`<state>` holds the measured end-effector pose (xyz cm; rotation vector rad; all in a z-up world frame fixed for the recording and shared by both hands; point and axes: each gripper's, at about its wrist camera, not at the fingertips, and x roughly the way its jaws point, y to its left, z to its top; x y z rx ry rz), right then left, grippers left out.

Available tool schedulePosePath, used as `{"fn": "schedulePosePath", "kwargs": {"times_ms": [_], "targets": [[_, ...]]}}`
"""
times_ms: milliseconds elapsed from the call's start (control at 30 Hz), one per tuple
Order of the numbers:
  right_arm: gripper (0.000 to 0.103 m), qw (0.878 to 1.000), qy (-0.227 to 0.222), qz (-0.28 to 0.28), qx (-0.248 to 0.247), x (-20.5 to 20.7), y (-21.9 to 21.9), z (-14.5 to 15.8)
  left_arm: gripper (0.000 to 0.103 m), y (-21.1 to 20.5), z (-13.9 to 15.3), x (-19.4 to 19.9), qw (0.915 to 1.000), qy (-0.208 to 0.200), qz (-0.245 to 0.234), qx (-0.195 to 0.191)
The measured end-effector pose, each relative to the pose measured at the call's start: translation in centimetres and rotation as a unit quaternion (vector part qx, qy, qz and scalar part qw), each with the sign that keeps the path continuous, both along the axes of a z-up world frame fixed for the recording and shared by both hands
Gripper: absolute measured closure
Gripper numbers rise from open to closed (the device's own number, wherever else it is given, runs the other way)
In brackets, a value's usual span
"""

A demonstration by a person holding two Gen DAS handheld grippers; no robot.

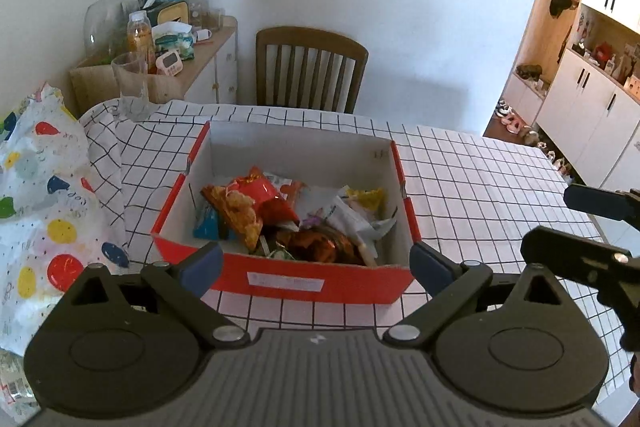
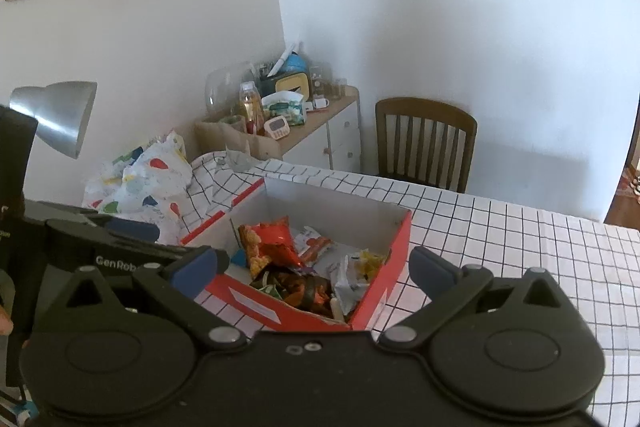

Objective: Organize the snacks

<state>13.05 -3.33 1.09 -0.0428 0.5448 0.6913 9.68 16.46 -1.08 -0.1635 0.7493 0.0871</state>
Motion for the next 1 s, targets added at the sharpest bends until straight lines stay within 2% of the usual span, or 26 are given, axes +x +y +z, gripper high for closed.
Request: {"fn": "schedulePosePath", "kwargs": {"times_ms": [467,1000], "targets": [[0.000,0.999,0.018,-0.017,0.021,-0.4,-1.4,-0.3,0.003,-1.1,1.0,-1.2,0.9999,-0.009,-0.003,0.003],[0.000,0.999,0.023,-0.023,0.028,-0.6,-1.7,-0.5,0.003,-1.2,0.7,-0.9,1.0000,0.002,0.002,0.007]]}}
